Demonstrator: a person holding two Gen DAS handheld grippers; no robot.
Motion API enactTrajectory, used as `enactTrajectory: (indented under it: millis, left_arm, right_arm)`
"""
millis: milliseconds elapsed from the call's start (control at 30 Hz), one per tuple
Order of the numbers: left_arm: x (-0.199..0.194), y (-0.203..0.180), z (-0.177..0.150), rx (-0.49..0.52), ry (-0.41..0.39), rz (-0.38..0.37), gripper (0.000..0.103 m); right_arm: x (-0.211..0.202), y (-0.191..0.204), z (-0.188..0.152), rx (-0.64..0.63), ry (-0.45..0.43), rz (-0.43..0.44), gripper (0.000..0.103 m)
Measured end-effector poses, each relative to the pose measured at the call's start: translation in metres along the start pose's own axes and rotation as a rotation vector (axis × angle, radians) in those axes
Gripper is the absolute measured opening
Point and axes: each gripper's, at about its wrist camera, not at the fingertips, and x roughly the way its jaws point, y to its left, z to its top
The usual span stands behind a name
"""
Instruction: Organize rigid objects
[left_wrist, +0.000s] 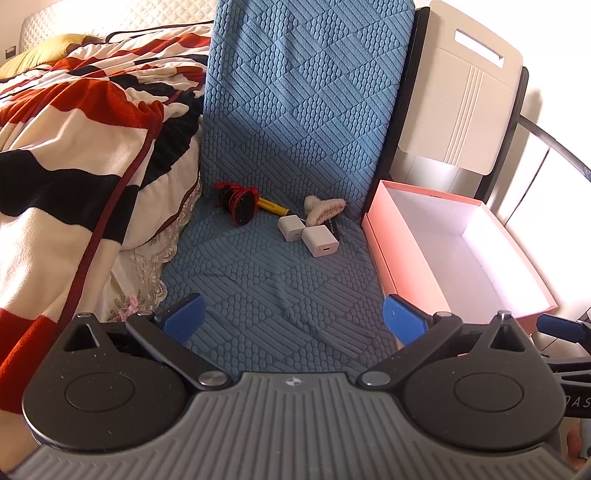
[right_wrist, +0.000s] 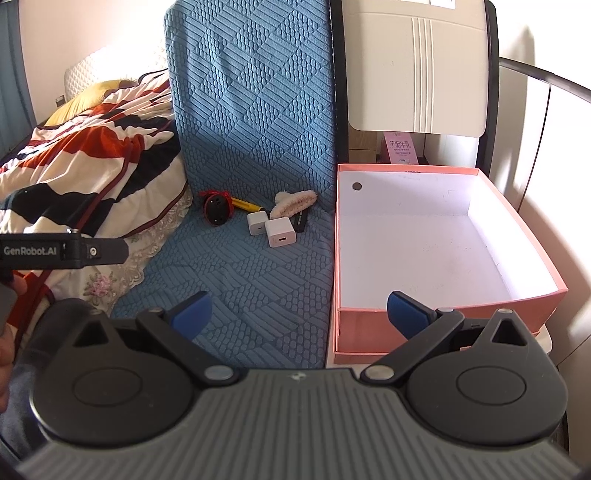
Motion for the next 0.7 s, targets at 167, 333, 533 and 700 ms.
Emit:
enactTrajectory:
  millis: [167,333,533,700]
  left_arm:
    - [0.004,0.001,-0.002,0.001,0.005,0.0,0.103]
    - [0.015,0.004,-0.005,-0.009,0.034,0.004,0.103]
    - [0.02,0.005,-0.006,-0.004,0.041,0.013,0.103]
    - [0.023,0.005,-0.005,-0.002,0.046,0.006,0.103]
  right_arm:
    - [0.001,0.0,0.0,-0.002,0.002,-0.001,0.103]
    - [0.008,-0.003,-0.005,0.0,0.018,-0.009,0.103]
    - [0.012,-0.004,-0.01,0.003,0.029,0.009,0.103]
    - [0.012,-0.003,-0.008,-0.004,0.015,0.057,0.103]
